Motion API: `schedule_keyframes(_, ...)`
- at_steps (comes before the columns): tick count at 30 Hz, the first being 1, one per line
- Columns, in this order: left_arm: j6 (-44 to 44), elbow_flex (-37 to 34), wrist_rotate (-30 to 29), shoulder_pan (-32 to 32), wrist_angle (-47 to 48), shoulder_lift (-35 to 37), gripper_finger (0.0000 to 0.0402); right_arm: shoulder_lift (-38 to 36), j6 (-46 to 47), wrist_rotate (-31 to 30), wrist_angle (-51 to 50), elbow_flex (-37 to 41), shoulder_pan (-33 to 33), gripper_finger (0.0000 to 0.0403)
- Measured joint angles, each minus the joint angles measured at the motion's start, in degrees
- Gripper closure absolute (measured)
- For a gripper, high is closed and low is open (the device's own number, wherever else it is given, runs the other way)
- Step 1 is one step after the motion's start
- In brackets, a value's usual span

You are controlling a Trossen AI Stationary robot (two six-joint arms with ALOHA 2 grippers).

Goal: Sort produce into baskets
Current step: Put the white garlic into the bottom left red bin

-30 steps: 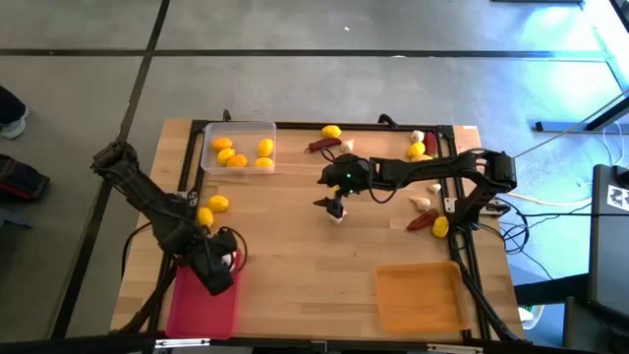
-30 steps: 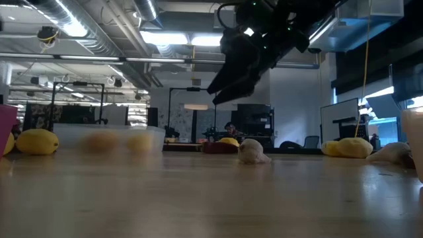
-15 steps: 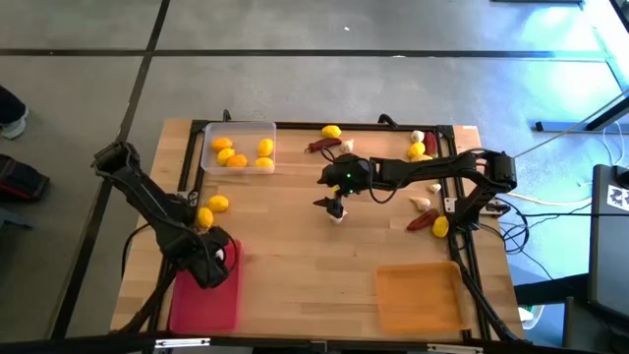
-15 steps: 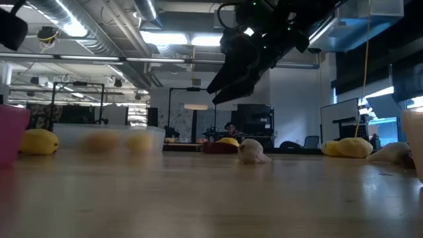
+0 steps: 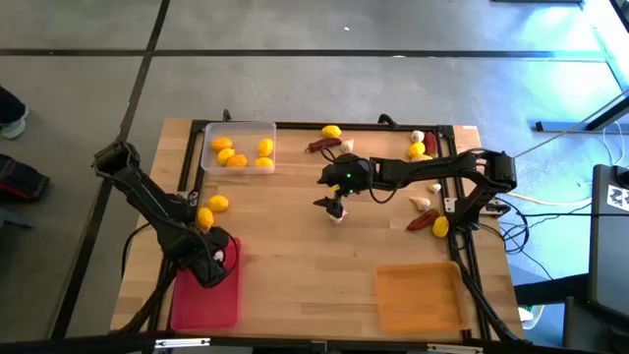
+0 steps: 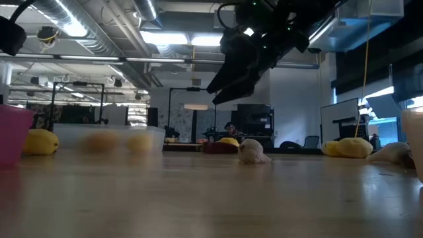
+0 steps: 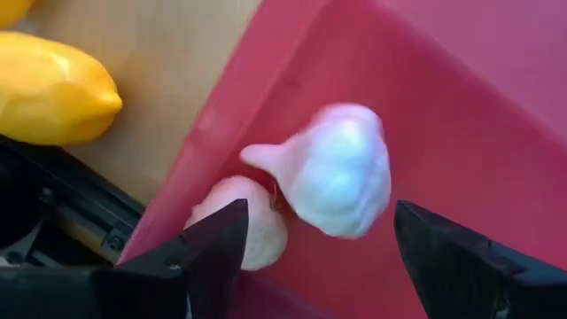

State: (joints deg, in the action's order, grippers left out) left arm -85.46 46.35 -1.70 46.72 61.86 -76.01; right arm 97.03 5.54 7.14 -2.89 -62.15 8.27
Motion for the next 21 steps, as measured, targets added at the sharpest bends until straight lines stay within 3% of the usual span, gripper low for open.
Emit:
schedule_keyframes(10, 5.4, 2.8, 0.3, -1.1, 1.8, 0.0, 0.0123, -3.0, -1.8, -0.1, -4.9, 0.0, -0.1, 0.0056)
schedule_keyframes(21, 21.0, 6.2, -7.7, -7.3, 2.0, 0.0, 0.0123, -11.0, -2.2, -14.6, -19.2, 0.0, 0.0, 0.0056)
